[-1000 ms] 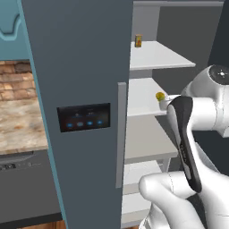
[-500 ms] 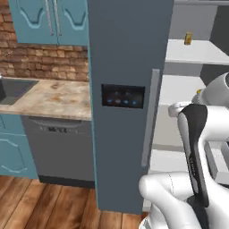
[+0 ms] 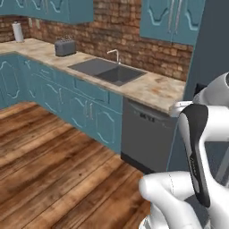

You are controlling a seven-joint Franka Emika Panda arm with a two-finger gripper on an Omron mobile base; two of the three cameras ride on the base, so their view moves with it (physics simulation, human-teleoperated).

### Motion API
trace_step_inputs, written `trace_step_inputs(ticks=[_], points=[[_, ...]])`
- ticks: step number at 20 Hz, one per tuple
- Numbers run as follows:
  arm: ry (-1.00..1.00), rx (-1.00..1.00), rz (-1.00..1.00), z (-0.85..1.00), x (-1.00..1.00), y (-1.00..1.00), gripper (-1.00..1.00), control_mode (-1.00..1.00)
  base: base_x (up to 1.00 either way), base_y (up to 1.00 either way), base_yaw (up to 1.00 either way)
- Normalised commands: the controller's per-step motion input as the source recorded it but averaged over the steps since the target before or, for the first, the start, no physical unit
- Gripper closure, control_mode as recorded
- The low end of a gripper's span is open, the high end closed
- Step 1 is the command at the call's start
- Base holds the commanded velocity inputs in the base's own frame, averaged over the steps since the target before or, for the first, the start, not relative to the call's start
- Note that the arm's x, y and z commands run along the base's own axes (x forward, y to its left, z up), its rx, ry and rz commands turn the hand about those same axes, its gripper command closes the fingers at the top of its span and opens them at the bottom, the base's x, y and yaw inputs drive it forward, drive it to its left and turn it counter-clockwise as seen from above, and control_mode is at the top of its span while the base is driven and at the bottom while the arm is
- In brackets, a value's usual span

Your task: Pick the peach and mango from the fridge and place them on the plate next to the blender to make a fruit smoothie.

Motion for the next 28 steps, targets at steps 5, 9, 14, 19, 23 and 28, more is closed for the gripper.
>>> trace_step_inputs(ticks=[5, 9, 14, 19, 23, 28], points=[[0.0, 0.0, 0.0, 0.0, 0.0, 0.0, 1.0, 1.0, 0.0, 0.71, 0.86], [0.0, 0.0, 0.0, 0.0, 0.0, 0.0, 1.0, 1.0, 0.05, 0.57, 0.87], [0.0, 0.0, 0.0, 0.0, 0.0, 0.0, 1.0, 1.0, 0.36, 0.44, 0.78], [0.0, 0.0, 0.0, 0.0, 0.0, 0.0, 1.0, 1.0, 0.4, 0.32, 0.78], [0.0, 0.0, 0.0, 0.0, 0.0, 0.0, 1.0, 1.0, 0.14, 0.09, 0.82], [0.0, 0.0, 0.0, 0.0, 0.0, 0.0, 1.0, 1.0, 0.0, 0.08, 0.89]])
